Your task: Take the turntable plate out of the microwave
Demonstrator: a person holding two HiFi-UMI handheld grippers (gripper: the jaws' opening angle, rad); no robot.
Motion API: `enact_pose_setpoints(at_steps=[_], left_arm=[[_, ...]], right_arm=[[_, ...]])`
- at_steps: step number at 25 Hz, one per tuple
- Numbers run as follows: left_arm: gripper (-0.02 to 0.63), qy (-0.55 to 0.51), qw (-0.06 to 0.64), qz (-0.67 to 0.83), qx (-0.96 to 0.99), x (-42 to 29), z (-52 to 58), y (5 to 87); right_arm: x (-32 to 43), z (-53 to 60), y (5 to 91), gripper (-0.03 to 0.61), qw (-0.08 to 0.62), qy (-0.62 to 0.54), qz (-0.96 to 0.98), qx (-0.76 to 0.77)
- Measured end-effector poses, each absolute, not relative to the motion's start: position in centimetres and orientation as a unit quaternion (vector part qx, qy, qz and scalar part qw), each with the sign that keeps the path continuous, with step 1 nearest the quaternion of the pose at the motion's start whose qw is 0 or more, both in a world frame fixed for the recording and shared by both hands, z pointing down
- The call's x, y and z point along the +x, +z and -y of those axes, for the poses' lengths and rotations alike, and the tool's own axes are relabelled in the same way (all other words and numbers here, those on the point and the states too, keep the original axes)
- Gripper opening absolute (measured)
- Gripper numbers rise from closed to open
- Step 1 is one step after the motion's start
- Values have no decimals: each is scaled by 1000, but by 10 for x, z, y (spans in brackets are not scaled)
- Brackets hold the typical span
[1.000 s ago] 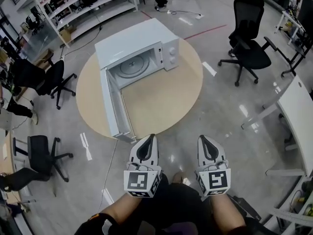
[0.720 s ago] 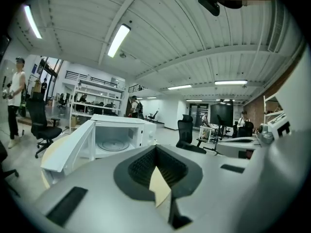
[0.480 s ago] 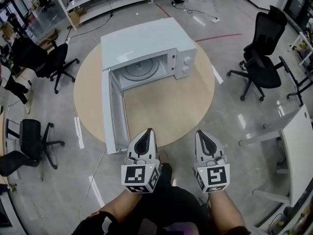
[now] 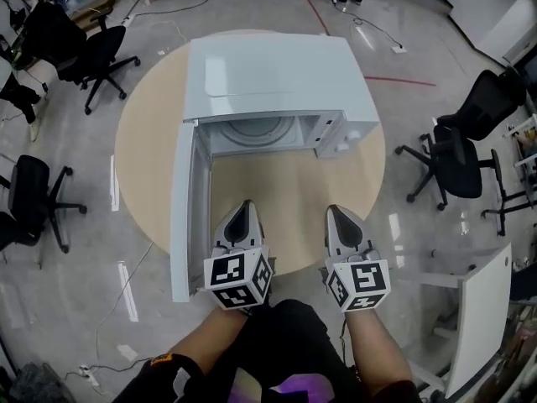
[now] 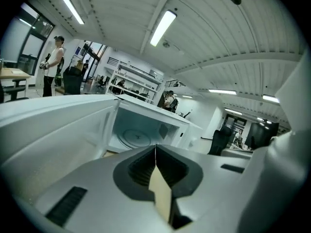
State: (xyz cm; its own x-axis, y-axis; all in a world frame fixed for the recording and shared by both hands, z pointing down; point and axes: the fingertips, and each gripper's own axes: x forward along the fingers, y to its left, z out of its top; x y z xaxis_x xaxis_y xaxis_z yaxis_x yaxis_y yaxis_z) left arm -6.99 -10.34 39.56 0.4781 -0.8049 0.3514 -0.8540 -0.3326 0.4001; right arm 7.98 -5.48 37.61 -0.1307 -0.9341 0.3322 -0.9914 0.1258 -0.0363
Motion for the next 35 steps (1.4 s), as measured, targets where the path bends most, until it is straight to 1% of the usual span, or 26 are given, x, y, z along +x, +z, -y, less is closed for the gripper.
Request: enact_pose_setpoints(at_steps=[6, 11, 16, 21, 26, 29, 35], left_arm=[[54, 37, 319, 519, 792, -59, 150, 415], [106, 3, 372, 531, 761, -56, 196, 439], [141, -40, 430, 543, 720, -64, 237, 464], [172, -71, 478, 542, 688, -68, 269, 489], [210, -85, 499, 539, 673, -63, 290, 506], [229, -90, 502, 539, 670, -61, 300, 513], [236, -84, 502, 548, 664, -63, 311, 527]], right_arm=[[86, 122, 391, 15, 91, 160, 747, 639], [88, 180, 421, 17, 69, 213, 752, 620], [92, 227, 462, 17, 34, 295, 748, 593], [98, 258, 490, 18, 4, 352, 732, 583], [100, 281, 513, 20, -20, 398, 720, 569], [95, 291, 523, 74, -37, 424, 717, 552], [90, 300, 543, 94, -54, 464, 698, 543]])
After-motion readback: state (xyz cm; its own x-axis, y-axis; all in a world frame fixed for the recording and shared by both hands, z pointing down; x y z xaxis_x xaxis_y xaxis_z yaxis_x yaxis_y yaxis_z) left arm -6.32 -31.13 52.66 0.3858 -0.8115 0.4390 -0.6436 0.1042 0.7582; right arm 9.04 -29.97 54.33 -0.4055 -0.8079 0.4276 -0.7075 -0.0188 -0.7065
